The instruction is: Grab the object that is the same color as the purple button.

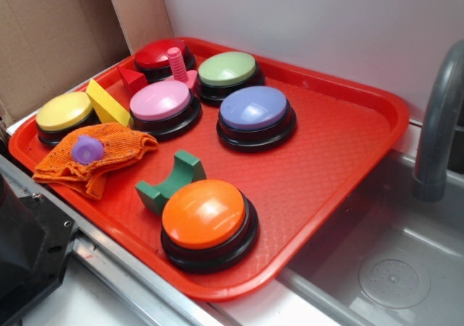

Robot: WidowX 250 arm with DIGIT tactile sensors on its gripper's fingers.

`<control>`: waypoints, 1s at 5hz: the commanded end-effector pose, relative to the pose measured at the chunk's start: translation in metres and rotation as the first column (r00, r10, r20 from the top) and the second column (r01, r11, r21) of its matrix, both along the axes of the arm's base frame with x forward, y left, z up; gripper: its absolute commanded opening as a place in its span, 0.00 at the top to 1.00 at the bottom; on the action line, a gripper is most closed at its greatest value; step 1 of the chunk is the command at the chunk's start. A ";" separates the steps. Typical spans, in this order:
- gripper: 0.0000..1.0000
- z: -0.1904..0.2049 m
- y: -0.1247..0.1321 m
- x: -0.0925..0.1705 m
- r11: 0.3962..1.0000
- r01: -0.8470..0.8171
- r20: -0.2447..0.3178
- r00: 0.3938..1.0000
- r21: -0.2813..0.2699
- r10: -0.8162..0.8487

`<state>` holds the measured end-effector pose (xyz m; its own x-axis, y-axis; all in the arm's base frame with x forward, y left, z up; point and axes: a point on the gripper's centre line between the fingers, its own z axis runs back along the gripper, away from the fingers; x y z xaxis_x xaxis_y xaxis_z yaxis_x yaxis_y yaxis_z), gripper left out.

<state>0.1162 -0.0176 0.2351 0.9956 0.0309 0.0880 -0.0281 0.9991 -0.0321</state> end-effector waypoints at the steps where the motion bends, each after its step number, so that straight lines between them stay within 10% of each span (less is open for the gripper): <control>1: 0.00 0.000 0.000 0.000 1.000 0.000 0.000 1.000 0.000 0.000; 2: 0.00 -0.014 0.012 0.005 0.987 -0.148 -0.022 0.989 -0.068 0.147; 5: 0.00 -0.096 0.044 0.014 0.798 -0.603 0.088 0.794 -0.010 0.601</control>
